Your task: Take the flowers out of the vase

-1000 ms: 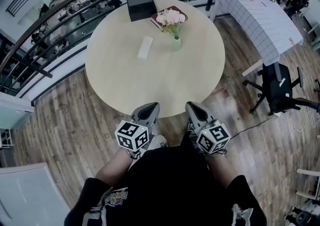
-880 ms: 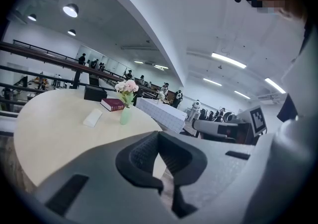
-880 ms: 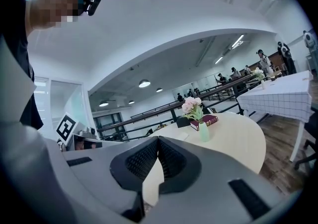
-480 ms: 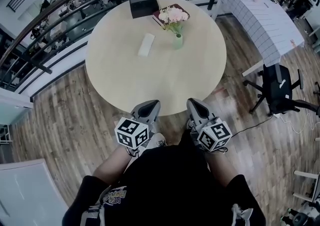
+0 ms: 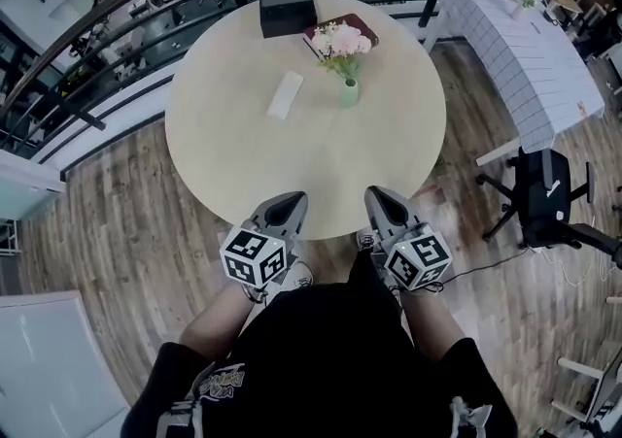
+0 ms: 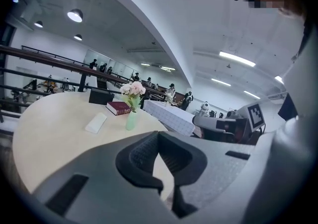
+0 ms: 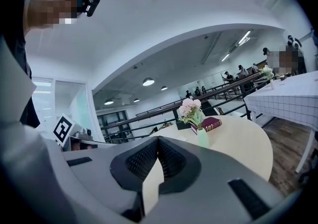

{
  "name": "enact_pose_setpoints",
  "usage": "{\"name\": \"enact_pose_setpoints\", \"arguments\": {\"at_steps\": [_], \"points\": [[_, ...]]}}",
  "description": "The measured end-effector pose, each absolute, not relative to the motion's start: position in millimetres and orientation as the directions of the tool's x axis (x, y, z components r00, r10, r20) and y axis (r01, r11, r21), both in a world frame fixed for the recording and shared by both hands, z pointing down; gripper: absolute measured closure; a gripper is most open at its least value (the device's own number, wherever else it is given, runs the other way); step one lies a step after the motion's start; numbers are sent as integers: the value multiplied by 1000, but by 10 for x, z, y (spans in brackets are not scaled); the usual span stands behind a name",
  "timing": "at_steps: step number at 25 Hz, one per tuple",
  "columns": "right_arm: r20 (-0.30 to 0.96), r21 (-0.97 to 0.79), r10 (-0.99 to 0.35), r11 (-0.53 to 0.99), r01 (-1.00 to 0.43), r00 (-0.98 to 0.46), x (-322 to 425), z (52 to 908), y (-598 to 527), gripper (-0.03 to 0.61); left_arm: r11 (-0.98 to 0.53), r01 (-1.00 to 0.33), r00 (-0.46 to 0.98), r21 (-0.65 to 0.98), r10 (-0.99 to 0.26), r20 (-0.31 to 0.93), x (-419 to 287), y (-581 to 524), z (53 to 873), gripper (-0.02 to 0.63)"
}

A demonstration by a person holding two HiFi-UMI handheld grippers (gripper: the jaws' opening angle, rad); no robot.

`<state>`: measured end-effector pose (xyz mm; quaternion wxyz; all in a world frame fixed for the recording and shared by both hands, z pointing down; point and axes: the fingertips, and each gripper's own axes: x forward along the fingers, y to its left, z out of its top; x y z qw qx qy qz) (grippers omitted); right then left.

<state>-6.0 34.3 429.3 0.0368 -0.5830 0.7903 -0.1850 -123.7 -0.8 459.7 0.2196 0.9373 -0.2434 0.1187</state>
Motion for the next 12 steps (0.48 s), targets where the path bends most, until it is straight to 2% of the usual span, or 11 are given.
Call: {"name": "enact_pose_setpoints", "arguments": {"at_steps": [12], "points": [[182, -330, -889, 347, -878, -420, 592, 4406, -376, 557, -708, -600, 797, 373, -489, 355, -640, -517, 4820, 606]]}}
